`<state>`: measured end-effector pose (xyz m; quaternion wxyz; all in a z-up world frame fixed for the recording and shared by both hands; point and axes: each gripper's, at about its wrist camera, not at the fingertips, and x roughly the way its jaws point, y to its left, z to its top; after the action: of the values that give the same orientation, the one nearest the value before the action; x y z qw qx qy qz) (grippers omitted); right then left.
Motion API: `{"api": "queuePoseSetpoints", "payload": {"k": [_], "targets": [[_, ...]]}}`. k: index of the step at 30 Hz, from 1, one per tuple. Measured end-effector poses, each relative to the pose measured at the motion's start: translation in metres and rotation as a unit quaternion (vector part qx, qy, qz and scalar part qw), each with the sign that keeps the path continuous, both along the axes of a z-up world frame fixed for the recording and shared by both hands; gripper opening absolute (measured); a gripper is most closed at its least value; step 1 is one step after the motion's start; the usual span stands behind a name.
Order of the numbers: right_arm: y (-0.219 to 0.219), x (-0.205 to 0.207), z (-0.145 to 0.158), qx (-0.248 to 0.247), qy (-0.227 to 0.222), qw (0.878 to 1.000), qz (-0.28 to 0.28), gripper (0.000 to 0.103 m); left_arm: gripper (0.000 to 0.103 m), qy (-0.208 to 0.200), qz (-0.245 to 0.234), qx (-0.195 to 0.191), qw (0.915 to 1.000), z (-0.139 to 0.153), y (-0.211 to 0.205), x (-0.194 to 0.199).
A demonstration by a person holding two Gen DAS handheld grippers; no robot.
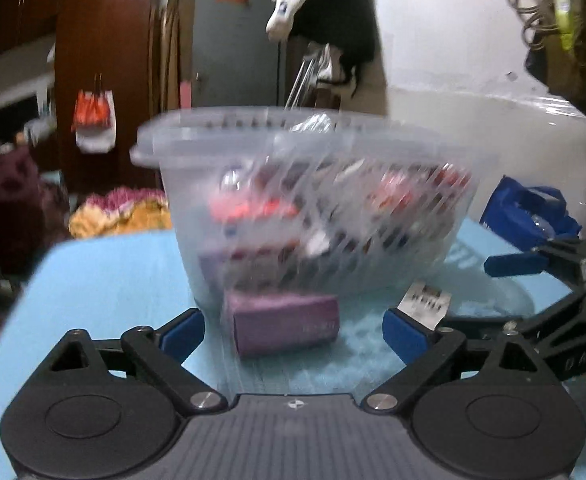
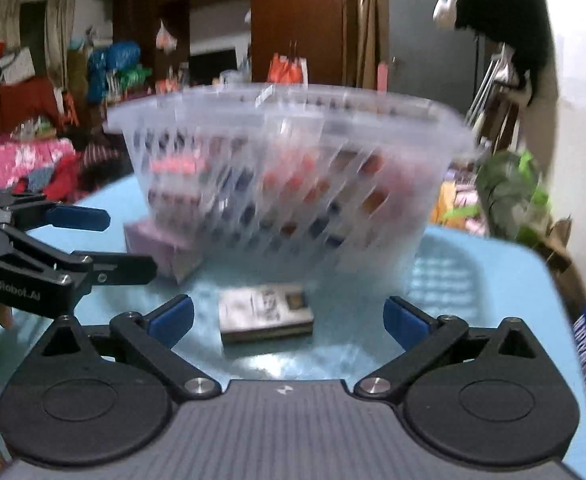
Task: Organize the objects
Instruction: 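Grasp the purple box with the left gripper while the right grasps the KENT box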
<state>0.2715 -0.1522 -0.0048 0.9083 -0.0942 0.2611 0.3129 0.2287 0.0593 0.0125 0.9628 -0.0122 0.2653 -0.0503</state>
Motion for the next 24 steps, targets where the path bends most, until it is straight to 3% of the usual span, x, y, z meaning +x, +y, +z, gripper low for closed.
{"api": "queuePoseSetpoints", "payload": {"k": [2,7,15,16,20,22,24], "targets": [[0.004,0.003,-0.004,-0.009,0.012,1.0,0.005,0.103,0.096,0.002,0.005,-0.006,1.0,-0.002,0.001,-0.003],[0.003,0.005,-0.007,-0.011,0.018,1.0,0.002,0.103,0.095,0.021,0.028,0.023,0.9991,-0.003,-0.003,0.011],[0.005,0.016,-0.012,-0.009,0.06,0.998,0.015,0.101,0.095,0.062,0.043,0.012,0.997,-0.008,0.0,0.029],[0.004,0.016,-0.011,-0.008,0.059,0.998,0.011,0.1,0.091,0.057,0.045,0.008,0.9973,-0.008,0.002,0.028],[0.007,0.016,-0.011,-0.022,0.047,0.999,0.001,0.09,0.077,0.051,0.043,-0.004,0.9978,-0.006,0.005,0.026],[0.008,0.013,-0.009,-0.023,0.041,0.999,0.01,0.081,0.076,0.048,0.043,0.004,0.9979,-0.006,0.002,0.024],[0.006,0.011,-0.008,-0.017,0.035,0.999,0.017,0.062,0.076,0.042,0.034,0.009,0.9985,-0.005,0.0,0.02]]}}
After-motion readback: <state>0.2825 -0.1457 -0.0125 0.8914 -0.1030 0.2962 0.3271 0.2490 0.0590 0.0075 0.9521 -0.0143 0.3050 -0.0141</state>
